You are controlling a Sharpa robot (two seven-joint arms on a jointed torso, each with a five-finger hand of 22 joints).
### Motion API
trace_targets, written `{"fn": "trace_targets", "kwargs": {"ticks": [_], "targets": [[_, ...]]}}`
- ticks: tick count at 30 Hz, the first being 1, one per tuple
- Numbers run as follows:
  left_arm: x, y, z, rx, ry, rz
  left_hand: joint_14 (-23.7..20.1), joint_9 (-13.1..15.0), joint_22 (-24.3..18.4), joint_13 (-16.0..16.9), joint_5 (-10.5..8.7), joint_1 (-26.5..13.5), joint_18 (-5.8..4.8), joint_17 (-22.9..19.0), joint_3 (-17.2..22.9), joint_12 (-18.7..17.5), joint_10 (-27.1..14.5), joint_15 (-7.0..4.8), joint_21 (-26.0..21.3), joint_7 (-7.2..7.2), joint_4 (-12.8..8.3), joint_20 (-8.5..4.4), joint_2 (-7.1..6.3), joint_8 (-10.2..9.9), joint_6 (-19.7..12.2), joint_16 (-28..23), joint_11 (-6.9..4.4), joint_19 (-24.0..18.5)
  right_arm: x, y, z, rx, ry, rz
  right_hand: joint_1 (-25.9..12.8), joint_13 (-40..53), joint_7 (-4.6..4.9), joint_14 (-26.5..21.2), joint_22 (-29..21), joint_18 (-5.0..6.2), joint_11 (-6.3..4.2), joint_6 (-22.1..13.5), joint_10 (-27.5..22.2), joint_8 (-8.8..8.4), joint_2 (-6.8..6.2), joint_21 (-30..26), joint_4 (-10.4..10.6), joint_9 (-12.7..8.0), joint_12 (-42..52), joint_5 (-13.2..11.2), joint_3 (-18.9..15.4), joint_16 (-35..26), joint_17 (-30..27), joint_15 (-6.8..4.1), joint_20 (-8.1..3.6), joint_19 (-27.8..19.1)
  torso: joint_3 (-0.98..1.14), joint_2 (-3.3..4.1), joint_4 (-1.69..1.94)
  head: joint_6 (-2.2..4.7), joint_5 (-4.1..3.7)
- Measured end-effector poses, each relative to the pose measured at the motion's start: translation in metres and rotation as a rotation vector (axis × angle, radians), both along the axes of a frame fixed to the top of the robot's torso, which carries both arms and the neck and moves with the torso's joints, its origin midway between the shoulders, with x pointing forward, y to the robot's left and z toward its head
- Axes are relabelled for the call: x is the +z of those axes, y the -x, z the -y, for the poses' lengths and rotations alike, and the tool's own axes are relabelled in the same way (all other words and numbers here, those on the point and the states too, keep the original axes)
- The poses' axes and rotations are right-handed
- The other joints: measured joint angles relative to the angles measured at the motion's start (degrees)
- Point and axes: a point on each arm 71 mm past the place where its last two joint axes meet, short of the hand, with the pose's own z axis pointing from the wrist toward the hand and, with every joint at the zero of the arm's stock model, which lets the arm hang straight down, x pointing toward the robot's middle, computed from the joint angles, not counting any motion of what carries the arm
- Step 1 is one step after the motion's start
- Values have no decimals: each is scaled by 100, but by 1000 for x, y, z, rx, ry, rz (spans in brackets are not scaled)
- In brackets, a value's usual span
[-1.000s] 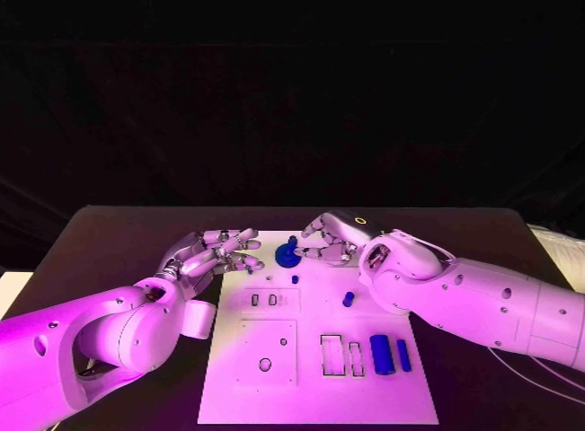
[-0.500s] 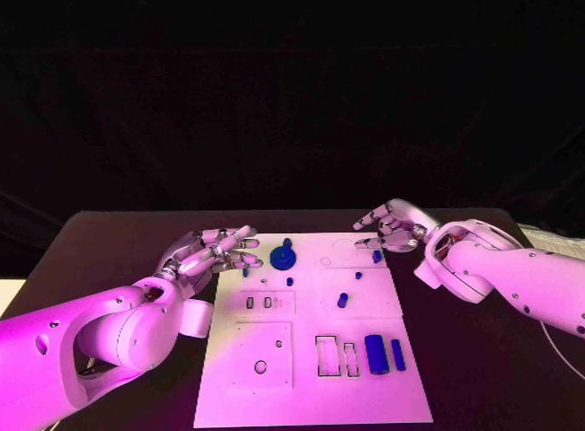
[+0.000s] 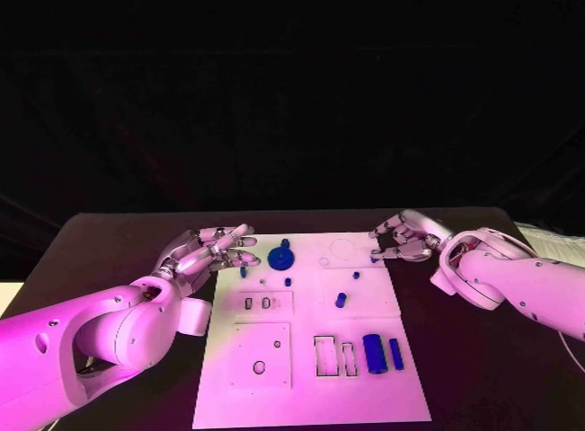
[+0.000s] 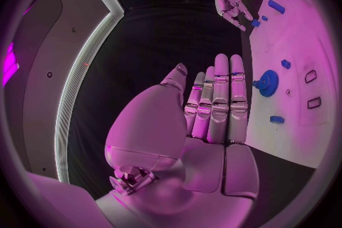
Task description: Assemble the parts on the task board
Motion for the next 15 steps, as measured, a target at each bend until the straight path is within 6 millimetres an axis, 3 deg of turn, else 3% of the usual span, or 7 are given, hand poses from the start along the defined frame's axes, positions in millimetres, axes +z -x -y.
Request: {"fn": "trace_targets", "kwargs": {"ticks": [15], "targets": [[-1,-3,-1,-10,5,1,0,0,-6,0,0,25,0,21,22,-21,0,0,0,0,-56,0,25,0,0,-29,0,0,-12,-1,3,-1,27,-11,-2,-1,-20,0,-1,0,0,20,0,0,2,0,-6,10,0,0,-7,0,0,0,0,0,-14,-2,1,-34,16]]}}
